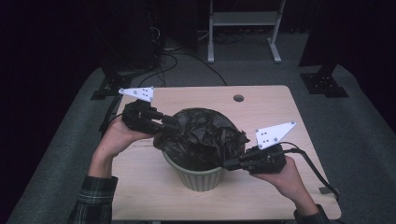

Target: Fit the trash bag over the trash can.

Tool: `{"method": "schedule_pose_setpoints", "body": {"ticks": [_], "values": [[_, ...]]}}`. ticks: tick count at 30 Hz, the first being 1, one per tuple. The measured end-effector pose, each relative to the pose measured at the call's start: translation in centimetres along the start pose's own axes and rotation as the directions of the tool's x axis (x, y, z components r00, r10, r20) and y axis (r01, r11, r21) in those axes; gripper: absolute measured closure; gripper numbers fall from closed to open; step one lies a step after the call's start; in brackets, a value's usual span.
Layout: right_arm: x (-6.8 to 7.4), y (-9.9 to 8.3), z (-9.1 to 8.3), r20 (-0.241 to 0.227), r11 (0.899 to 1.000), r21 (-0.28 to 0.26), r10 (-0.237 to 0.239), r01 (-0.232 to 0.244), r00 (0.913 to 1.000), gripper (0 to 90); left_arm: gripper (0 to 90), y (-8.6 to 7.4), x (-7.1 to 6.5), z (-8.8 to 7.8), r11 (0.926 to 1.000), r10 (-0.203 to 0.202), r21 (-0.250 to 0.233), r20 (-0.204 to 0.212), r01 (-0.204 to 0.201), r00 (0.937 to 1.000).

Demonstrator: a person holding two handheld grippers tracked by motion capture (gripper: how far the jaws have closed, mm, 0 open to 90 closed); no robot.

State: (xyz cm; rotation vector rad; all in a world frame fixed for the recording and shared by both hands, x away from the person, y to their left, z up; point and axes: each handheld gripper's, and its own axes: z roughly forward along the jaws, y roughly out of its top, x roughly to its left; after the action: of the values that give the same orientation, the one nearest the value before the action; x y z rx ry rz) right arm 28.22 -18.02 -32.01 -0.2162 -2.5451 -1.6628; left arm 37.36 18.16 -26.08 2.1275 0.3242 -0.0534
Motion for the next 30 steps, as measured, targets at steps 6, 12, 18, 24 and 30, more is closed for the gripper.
{"method": "schedule_pose_setpoints", "body": {"ticks": [6,12,18,24,30], "values": [[0.4,-0.2,0.3,-0.016,1.000,0.017,-0.004,0.004,0.9999,89.8,52.2,0.8,2.0,0.3,0.9989,-0.047,-0.005,-0.040,0.046,0.9981],[0.2,-0.1,0.2,-0.016,1.000,0.016,-0.006,0.006,0.9999,89.9,45.6,1.6,3.6,1.2,0.9976,-0.067,0.011,-0.070,0.068,0.9953],[0.3,-0.1,0.1,-0.012,1.000,0.013,-0.011,0.012,0.9999,89.9,74.0,1.3,4.5,2.6,0.9923,-0.099,0.073,-0.009,0.100,0.9950],[0.3,-0.1,0.0,-0.004,1.000,0.017,-0.010,0.010,0.9999,89.8,89.9,0.8,3.6,2.0,0.9942,-0.086,0.066,0.016,0.085,0.9962],[0.3,-0.2,0.2,-0.006,1.000,0.015,-0.009,0.009,0.9999,89.8,90.0,0.6,2.1,0.8,0.9968,-0.066,0.048,0.036,0.064,0.9972]]}}
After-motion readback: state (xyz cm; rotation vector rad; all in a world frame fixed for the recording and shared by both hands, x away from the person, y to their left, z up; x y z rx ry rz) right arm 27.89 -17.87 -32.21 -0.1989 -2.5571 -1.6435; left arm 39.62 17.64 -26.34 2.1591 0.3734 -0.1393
